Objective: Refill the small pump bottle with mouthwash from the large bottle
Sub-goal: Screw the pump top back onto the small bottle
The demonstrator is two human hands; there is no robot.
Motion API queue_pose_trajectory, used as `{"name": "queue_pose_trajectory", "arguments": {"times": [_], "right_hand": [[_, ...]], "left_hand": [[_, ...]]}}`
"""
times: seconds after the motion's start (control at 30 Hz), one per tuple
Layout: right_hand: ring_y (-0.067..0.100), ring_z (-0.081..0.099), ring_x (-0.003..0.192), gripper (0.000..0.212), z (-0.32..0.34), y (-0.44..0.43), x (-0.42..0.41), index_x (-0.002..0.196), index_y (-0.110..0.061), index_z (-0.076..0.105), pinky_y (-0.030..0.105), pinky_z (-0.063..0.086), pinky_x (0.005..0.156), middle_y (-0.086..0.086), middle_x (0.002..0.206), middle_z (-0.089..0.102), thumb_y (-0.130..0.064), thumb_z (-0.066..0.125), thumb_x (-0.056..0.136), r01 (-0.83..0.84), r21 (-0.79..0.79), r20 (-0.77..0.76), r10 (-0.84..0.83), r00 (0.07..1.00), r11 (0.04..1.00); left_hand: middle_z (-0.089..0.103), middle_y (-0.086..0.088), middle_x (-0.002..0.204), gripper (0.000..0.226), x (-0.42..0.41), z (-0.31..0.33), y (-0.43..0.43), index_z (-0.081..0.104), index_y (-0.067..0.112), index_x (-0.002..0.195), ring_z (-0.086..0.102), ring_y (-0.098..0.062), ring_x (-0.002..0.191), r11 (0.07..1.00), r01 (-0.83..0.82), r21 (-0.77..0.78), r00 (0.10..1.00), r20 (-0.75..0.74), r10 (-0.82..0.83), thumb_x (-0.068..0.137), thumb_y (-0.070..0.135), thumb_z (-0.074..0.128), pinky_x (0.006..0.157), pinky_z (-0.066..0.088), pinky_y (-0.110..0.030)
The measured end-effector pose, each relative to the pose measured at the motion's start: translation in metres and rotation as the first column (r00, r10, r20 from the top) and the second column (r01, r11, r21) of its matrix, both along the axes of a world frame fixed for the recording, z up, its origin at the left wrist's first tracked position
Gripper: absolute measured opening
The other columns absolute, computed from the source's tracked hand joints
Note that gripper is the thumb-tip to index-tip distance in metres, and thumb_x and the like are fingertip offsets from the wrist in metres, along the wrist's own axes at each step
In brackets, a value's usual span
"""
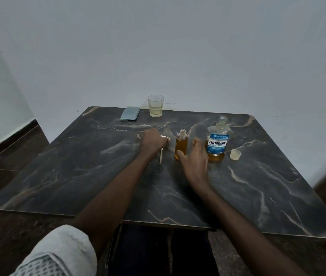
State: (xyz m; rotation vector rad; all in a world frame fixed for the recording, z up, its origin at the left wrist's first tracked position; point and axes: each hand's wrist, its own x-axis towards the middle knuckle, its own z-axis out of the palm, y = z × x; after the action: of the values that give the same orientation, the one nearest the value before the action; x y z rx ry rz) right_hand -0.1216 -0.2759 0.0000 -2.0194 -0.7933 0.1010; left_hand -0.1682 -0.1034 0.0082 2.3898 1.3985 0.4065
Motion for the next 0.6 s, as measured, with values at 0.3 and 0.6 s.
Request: {"name": "queue_pose_trajectory", "arguments": {"times": [0.3,0.6], "right_hand": [[0.019,0.058,0.129,0.059,0.002,0.006,0.009,0.147,-0.016,0.049,0.045,0.052,0.108,0.004,0.143,0.059,-0.024,0.074,0.094,-0.101,0.047,-0.014,0.101,0.995,0.994],[0.017,0.061,0.123,0.058,0.003,0.0,0.009,0.143,-0.016,0.053,0.042,0.055,0.104,0.004,0.139,0.062,-0.026,0.077,0.091,-0.116,0.074,-0.007,0.116,0.993,0.991]], "left_hand": [[0.071,-0.012,0.082,0.039,0.0,0.014,0.01,0.077,0.004,0.09,0.065,-0.026,0.077,1.0,-0.029,-0.01,0.949,0.313,0.031,0.095,0.042,0.071,0.066,0.046,-0.033],[0.078,0.002,0.097,0.015,-0.006,0.082,0.006,0.073,0.02,0.109,0.078,-0.018,0.097,0.968,0.23,-0.102,0.277,0.96,0.035,0.098,0.03,0.073,0.084,0.066,-0.037]]}}
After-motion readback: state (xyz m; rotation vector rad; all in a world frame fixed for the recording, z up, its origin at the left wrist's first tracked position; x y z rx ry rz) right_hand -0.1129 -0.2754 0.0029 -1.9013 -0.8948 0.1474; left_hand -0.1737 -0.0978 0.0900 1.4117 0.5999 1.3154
